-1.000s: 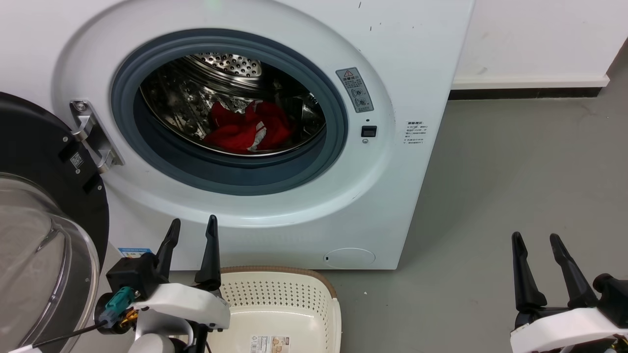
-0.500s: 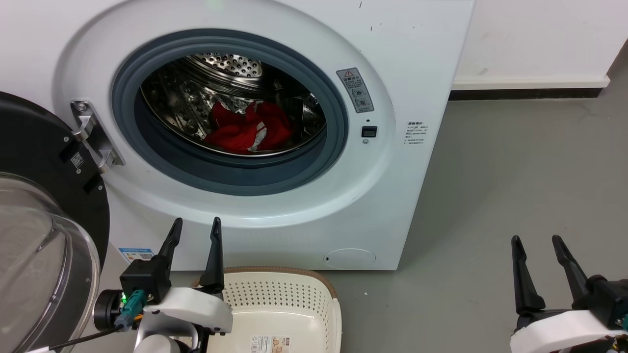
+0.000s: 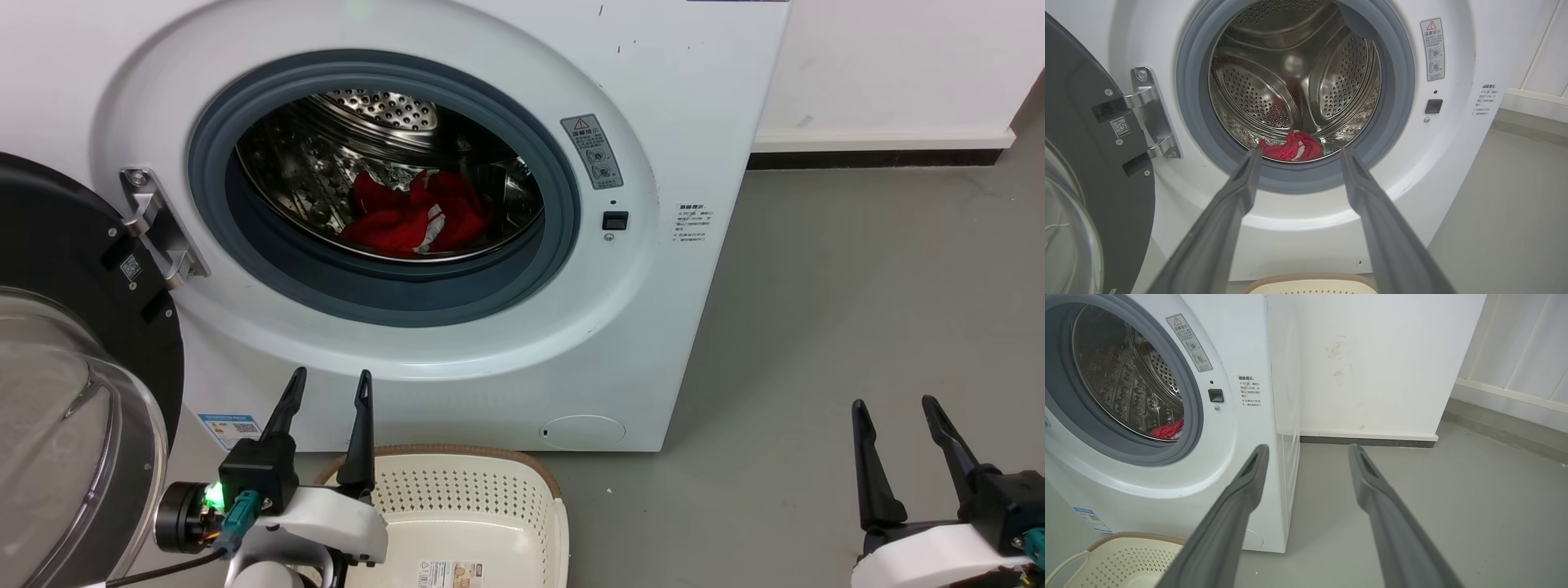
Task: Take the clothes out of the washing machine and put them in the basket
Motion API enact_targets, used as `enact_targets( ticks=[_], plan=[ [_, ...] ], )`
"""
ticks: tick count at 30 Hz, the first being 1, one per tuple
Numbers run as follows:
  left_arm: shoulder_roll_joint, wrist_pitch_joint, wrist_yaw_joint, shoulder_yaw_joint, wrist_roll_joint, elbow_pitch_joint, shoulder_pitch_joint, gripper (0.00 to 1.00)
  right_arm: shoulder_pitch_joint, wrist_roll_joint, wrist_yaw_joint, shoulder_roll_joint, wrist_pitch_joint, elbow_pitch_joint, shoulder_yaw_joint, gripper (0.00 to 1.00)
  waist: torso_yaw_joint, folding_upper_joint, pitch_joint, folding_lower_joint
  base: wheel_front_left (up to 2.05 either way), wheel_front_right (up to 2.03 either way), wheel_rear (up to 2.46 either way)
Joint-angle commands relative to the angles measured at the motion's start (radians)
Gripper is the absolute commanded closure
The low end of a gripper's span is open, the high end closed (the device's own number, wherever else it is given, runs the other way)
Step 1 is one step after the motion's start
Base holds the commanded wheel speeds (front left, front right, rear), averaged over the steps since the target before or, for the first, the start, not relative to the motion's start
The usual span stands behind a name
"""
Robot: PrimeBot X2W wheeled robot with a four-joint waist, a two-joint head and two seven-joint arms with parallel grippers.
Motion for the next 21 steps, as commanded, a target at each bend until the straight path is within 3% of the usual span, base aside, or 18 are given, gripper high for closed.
enact_targets(
  ticks=[1, 10, 21],
  plan=[
    [-0.001, -0.009, 0.003, 0.001, 0.022, 0.001, -0.014, 0.00, 0.007, -0.018, 0.000, -0.004, -0.007, -0.006, 0.000, 0.00, 0.000, 0.0000, 0.001, 0.0000, 0.00, 0.00, 0.00],
    [-0.008, -0.025, 0.009, 0.012, 0.080, 0.022, -0.012, 0.00, 0.012, -0.071, 0.000, -0.004, -0.013, -0.010, -0.001, 0.00, 0.000, 0.0000, 0.001, 0.0000, 0.00, 0.00, 0.00],
    [-0.015, -0.024, -0.001, 0.028, 0.075, 0.042, -0.016, 0.00, 0.002, -0.055, 0.000, -0.004, -0.014, 0.003, 0.000, 0.00, -0.002, 0.0000, 0.004, 0.0000, 0.00, 0.00, 0.00]
  ],
)
